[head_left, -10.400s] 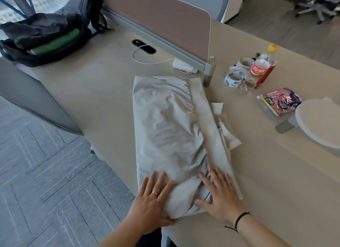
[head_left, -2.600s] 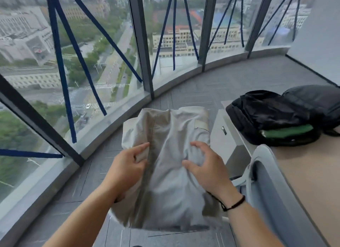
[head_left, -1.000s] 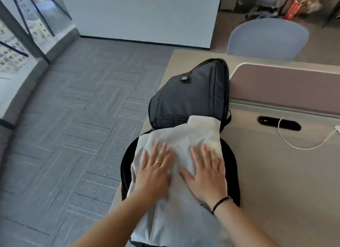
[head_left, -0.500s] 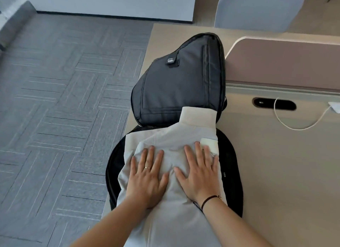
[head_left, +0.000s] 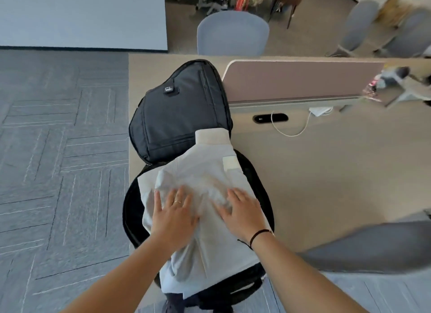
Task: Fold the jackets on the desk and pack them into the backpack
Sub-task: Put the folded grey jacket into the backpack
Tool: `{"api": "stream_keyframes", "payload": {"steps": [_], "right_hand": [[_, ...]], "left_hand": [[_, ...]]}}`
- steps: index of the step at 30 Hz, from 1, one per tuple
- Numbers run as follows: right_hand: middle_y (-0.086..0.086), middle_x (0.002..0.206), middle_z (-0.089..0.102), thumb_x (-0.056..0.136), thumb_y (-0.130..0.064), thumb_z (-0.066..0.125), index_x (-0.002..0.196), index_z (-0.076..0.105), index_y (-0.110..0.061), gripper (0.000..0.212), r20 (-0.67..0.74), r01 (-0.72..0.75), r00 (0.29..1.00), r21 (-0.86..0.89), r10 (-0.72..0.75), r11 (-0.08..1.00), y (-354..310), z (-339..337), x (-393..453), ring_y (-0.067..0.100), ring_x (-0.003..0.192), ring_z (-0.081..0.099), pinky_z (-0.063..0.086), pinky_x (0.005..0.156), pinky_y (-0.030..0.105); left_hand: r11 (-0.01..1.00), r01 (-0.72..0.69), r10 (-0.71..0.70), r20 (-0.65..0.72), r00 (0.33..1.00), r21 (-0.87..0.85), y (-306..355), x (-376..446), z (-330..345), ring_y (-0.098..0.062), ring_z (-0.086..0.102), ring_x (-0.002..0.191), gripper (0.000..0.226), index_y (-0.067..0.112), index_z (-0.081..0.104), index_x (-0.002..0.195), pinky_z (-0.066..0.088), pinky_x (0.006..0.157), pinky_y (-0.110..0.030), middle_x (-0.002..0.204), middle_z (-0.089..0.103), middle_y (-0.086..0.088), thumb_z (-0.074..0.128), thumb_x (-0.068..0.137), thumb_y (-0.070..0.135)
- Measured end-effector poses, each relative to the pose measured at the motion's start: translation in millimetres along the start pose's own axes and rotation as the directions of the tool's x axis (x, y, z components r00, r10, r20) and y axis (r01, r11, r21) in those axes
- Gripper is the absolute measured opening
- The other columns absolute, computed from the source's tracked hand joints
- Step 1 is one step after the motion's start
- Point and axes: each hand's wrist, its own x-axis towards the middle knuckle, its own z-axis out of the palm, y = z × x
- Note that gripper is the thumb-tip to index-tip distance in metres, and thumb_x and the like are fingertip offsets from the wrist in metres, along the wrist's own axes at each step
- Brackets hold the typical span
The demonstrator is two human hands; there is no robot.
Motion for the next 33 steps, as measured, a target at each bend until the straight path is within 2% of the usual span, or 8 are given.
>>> {"api": "stream_keyframes", "payload": {"steps": [4,9,13,17,22,26,30,33], "right_hand": [[-0.003,0.159,0.034,0.099,-0.053,0.044,0.149,0.04,-0.024,0.058,0.045,-0.113,0.993,0.123,0.108,0.986,5.1,-7.7,-59.6,0.017,0.146,0.032,0.03,0.116,0.042],[-0.013,0.119,0.066,0.098,-0.054,0.051,0.133,0.057,-0.03,0.043,-0.05,-0.253,0.956,0.367,0.291,0.895,22.8,-43.4,-140.5,0.011,0.106,0.063,0.051,0.087,0.029],[-0.011,0.1,0.072,0.096,-0.052,0.051,0.111,0.066,-0.029,0.031,-0.201,-0.343,0.864,0.436,0.462,0.832,58.4,-79.2,-201.7,0.013,0.086,0.066,0.056,0.078,0.032],[-0.021,0.1,0.065,0.093,-0.058,0.055,0.12,0.065,-0.035,0.036,-0.267,-0.383,0.777,0.519,0.57,0.764,110.5,-87.1,-278.8,0.006,0.098,0.063,0.053,0.086,0.032],[-0.022,0.102,0.068,0.091,-0.061,0.056,0.118,0.064,-0.038,0.036,-0.362,-0.429,0.59,0.617,0.722,0.659,192.6,-68.5,-406.6,0.006,0.095,0.065,0.055,0.084,0.034],[-0.02,0.098,0.069,0.09,-0.061,0.058,0.113,0.066,-0.037,0.035,-0.404,-0.436,0.435,0.688,0.805,0.58,265.0,-45.7,-532.0,0.005,0.088,0.065,0.057,0.08,0.036],[-0.019,0.098,0.069,0.09,-0.055,0.062,0.113,0.067,-0.035,0.031,-0.4,-0.439,0.211,0.777,0.892,0.452,332.6,-16.1,-669.9,0.005,0.091,0.063,0.055,0.082,0.034],[-0.017,0.102,0.069,0.092,-0.052,0.062,0.114,0.067,-0.032,0.03,-0.375,-0.434,0.058,0.825,0.925,0.362,368.7,4.6,-755.6,0.008,0.096,0.063,0.054,0.084,0.035]], "left_hand": [[0.992,-0.117,0.114,-0.039,0.993,-0.055,20.3,-18.8,-14.3,-0.024,0.005,0.155,0.068,0.026,0.018,0.158,-0.005,0.123,-0.056,0.168,0.014,0.0,0.032,0.1,0.058],[0.942,-0.298,0.271,-0.176,0.946,-0.155,77.2,-37.6,-42.0,-0.021,0.038,0.142,0.053,0.026,0.043,0.146,0.026,0.118,-0.041,0.151,0.048,0.005,0.039,0.1,0.051],[0.843,-0.53,0.484,-0.298,0.823,-0.096,151.2,-69.6,-75.4,-0.022,0.062,0.113,0.041,0.024,0.057,0.132,0.044,0.099,-0.037,0.119,0.069,0.005,0.045,0.098,0.044],[0.704,-0.709,0.653,-0.364,0.664,-0.029,235.6,-124.0,-86.7,-0.027,0.068,0.094,0.039,0.025,0.062,0.124,0.05,0.084,-0.036,0.101,0.074,0.003,0.051,0.092,0.044],[0.541,-0.841,0.777,-0.365,0.513,-0.029,349.4,-211.0,-66.4,-0.02,0.058,0.118,0.045,0.031,0.05,0.141,0.043,0.097,-0.035,0.128,0.065,0.008,0.046,0.099,0.047],[0.441,-0.897,0.855,-0.29,0.429,-0.027,454.5,-296.1,-16.9,-0.019,0.058,0.121,0.05,0.026,0.048,0.144,0.048,0.095,-0.035,0.134,0.063,0.005,0.048,0.099,0.046],[0.24,-0.971,0.956,-0.173,0.238,-0.007,564.4,-410.4,36.5,-0.02,0.052,0.129,0.053,0.027,0.044,0.147,0.044,0.102,-0.035,0.143,0.055,0.004,0.049,0.098,0.048],[0.147,-0.987,0.976,-0.151,0.156,-0.07,624.7,-482.0,59.5,-0.018,0.048,0.132,0.054,0.025,0.045,0.147,0.043,0.104,-0.033,0.145,0.053,0.004,0.052,0.097,0.046]]}}
